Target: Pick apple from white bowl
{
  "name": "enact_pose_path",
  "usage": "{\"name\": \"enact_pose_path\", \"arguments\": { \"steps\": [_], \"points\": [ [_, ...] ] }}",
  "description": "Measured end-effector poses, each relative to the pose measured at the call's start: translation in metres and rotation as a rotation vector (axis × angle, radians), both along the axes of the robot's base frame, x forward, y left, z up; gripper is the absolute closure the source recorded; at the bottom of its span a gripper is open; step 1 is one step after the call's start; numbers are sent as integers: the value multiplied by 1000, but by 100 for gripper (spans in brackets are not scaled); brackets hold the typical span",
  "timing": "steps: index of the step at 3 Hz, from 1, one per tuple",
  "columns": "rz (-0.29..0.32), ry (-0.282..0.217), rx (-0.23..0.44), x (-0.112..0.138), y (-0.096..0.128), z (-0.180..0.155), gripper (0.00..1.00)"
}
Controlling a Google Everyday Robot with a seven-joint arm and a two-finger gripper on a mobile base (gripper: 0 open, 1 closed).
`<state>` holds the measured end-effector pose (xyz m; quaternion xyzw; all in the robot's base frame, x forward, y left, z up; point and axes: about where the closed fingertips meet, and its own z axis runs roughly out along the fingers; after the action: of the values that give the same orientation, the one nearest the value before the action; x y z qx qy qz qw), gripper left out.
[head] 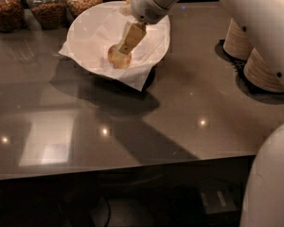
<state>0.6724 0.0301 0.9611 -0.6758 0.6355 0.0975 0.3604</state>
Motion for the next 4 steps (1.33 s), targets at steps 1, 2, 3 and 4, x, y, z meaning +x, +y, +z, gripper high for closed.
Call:
{"name": "enact_pose_path", "arguments": {
  "steps": [1, 2, 3, 4],
  "points": [
    [25, 16, -20, 9, 15, -11, 26],
    [35, 47, -40, 17, 23, -30, 21],
    [35, 72, -55, 23, 27, -47, 17],
    [21, 97, -69, 31, 26, -65, 17]
  ]
}}
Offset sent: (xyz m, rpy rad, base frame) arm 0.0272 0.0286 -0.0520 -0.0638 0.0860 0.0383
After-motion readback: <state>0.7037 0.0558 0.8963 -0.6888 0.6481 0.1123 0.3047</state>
